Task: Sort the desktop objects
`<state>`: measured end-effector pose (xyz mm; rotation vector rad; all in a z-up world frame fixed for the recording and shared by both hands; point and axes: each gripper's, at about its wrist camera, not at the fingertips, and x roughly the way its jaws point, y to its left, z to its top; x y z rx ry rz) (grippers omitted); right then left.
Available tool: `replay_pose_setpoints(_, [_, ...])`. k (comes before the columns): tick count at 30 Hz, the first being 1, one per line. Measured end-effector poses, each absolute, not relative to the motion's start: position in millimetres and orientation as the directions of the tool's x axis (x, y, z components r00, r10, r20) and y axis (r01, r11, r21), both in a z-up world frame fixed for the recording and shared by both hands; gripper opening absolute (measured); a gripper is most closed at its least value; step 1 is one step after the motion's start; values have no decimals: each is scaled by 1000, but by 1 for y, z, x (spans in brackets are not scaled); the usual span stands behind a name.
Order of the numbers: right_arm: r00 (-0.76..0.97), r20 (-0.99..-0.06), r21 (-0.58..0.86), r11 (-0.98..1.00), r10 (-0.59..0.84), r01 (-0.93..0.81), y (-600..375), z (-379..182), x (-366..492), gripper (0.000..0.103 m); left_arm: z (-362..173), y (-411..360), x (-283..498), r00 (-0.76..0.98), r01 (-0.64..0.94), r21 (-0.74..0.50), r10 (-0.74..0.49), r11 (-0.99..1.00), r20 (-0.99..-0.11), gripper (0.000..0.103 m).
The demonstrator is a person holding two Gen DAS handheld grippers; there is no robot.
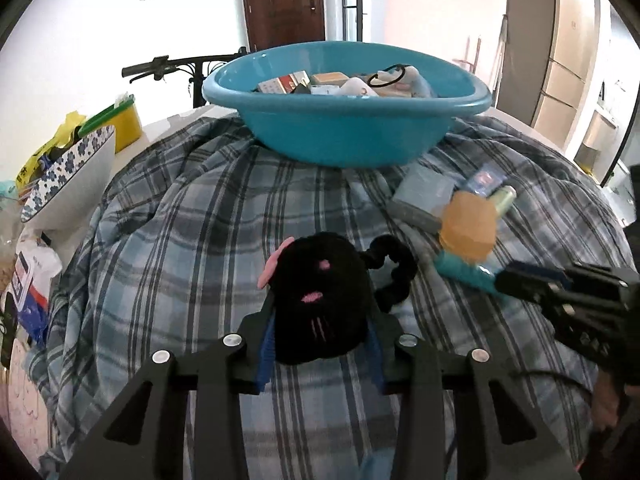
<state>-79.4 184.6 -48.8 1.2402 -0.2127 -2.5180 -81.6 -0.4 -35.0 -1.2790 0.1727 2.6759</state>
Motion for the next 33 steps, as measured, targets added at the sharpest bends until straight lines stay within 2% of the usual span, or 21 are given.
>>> replay_pose_setpoints(4, [-562, -744, 283, -932, -363, 228, 184, -50, -82, 18, -32, -6, -80, -619, -189, 14, 108, -982, -778, 41])
replay_pose_setpoints(7, [-569, -740, 283, -933, -359, 220, 183, -51, -83, 25, -34, -6, -85, -635, -170, 36, 82, -985, -769, 64])
replay_pose_setpoints(8, [-578, -738, 280, -938, -348, 206, 184, -51, -83, 30, -35, -6, -87, -640, -165, 42, 75, -985, -764, 76])
replay_pose_setpoints(9, [-587, -736, 275, -941, -337, 196, 185, -50, -83, 34, -36, -6, -90, -647, -159, 47, 68, -986, -760, 80])
replay_pose_setpoints(10, [-592, -734, 272, -943, -334, 194, 186, -51, -84, 47, -37, -5, -92, -652, -154, 53, 61, -987, -756, 80])
replay_pose_setpoints(11, [-593, -730, 271, -941, -339, 204, 184, -51, -84, 51, -40, -4, -96, -649, -148, 61, 51, -987, -759, 80])
replay_pose_setpoints(13, [-589, -733, 256, -940, -340, 225, 181, -51, -83, 52, -45, -4, -103, -637, -136, 67, 36, -988, -770, 80])
replay_pose_setpoints(15, [-582, -737, 244, -938, -343, 245, 177, -51, -82, 48, -50, -6, -110, -619, -129, 56, 36, -990, -785, 80])
replay_pose_setpoints(16, [-580, -741, 235, -939, -339, 249, 175, -51, -82, 37, -53, -8, -113, -607, -126, 41, 44, -991, -794, 80])
replay_pose_setpoints(17, [-578, -744, 228, -941, -335, 251, 175, -51, -82, 33, -56, -10, -115, -597, -126, 26, 55, -992, -800, 79])
replay_pose_setpoints(19, [-576, -744, 231, -939, -339, 255, 175, -52, -81, 29, -62, -10, -119, -580, -140, 18, 67, -990, -812, 65])
replay_pose_setpoints(20, [-572, -743, 238, -937, -346, 257, 176, -51, -81, 22, -65, -9, -120, -575, -136, 45, 42, -990, -817, 54])
replay_pose_setpoints(22, [-564, -744, 257, -933, -358, 254, 179, -51, -79, 3, -64, -12, -118, -586, -125, 49, 34, -991, -810, 45])
replay_pose_setpoints(33, [-556, -748, 216, -925, -363, 313, 167, -46, -77, 3, -33, -15, -82, -625, -199, 22, 109, -980, -773, 42])
